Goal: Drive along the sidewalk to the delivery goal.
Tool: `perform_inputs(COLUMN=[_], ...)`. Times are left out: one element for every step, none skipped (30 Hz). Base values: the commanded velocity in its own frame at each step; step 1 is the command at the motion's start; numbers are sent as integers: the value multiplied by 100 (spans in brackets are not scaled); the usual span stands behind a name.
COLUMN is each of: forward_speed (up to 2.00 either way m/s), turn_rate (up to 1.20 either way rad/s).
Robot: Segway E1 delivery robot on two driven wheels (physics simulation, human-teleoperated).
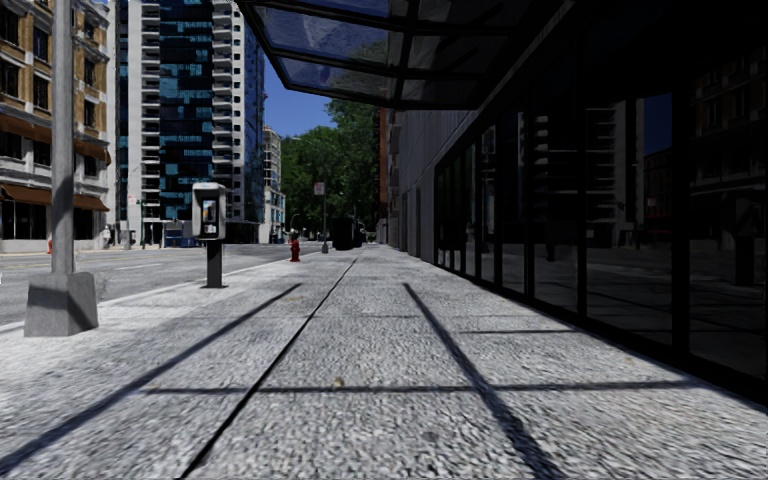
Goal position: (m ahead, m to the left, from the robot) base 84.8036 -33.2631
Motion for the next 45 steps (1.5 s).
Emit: perform_inputs(forward_speed=[200,200,200,200,200,200,200,200,200,200,200,200,200,200,200,200,200,200,200,200,200,200,200,200,200,200,200,200,200,200,200,200,200,200,200,200,200,200,200,200,200,200,200,200,200], turn_rate=[6,0,0,0,0,0,0,0,0,0,0,0,0,0,0,0,0,0,0,0,0,0,0,0,0,0,0,0,0,0,0,0,0,0,0,0,0,0,0,0,0,0,0,0,0])
